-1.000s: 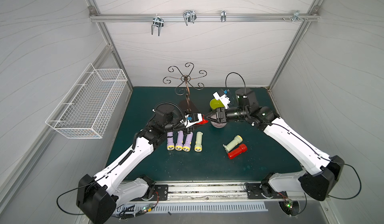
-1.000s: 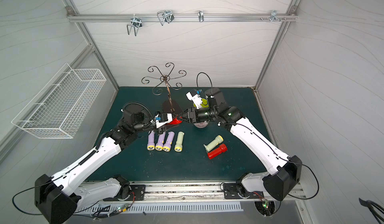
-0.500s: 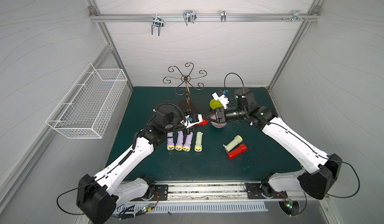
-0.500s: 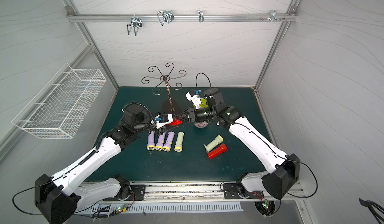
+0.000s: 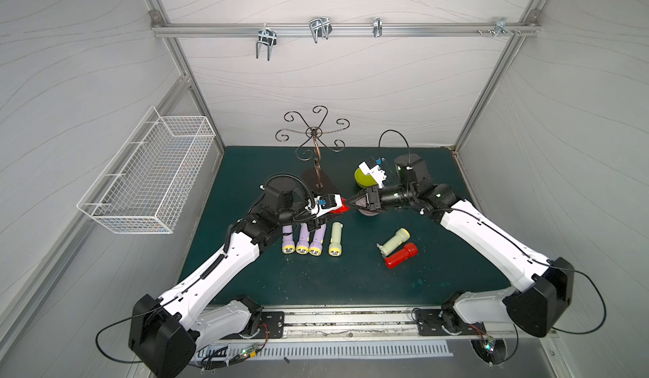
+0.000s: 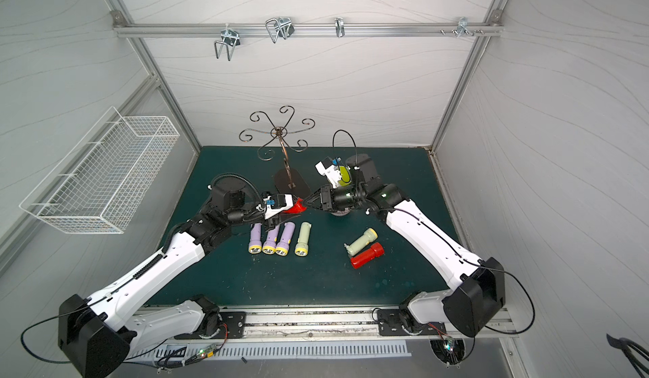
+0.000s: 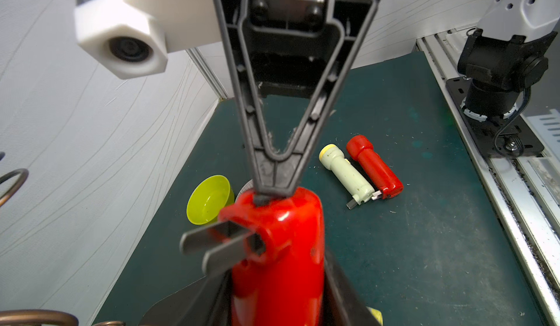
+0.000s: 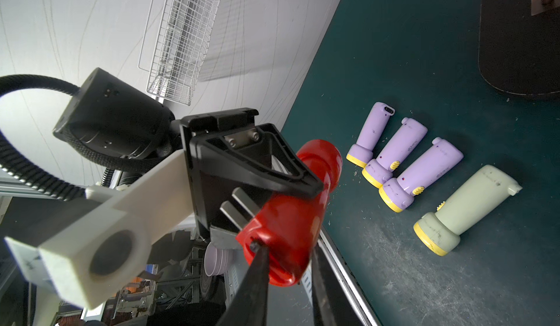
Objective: Close the plug at the bottom of the flashlight
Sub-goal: Close the plug of the flashlight.
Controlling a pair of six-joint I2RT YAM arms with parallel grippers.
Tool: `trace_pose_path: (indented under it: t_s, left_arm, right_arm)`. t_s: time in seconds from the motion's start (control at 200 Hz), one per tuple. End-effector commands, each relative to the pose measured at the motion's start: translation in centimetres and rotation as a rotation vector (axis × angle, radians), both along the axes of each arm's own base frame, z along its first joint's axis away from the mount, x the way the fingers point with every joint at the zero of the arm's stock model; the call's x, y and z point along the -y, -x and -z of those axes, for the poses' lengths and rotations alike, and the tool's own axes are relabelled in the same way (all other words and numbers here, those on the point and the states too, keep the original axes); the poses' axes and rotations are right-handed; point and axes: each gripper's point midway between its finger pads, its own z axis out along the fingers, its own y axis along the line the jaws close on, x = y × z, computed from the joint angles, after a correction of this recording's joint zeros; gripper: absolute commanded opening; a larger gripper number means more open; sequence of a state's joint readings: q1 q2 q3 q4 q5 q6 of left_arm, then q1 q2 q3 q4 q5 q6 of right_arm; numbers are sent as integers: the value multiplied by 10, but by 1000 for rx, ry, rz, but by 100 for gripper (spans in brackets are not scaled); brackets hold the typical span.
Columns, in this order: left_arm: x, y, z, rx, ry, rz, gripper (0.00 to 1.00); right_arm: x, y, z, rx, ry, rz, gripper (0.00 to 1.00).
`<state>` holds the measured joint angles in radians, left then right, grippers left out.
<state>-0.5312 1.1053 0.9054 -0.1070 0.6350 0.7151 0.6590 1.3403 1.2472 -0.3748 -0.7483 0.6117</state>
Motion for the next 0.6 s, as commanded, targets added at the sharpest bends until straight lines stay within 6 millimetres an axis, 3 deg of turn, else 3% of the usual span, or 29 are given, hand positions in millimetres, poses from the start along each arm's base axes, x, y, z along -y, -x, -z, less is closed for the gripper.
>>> trace_pose_path:
  t_s: [0.0,0.255,0.45,0.595]
  left_arm:
    - [3,-1,-50,170,94,15,0]
    - [2,0,-50,179,95,4,0]
    - [1,0,-52,187,99,2,0]
    - [2,-2,-49,180,92,-3,0]
  right_arm:
    - [2,9,4,-26,0,-21,25]
    - [9,6,4,-31,3,-7,24]
    - [21,-1,-19,-4,-26,33,49]
    - [18,-2,-28,-4,-36,23,54]
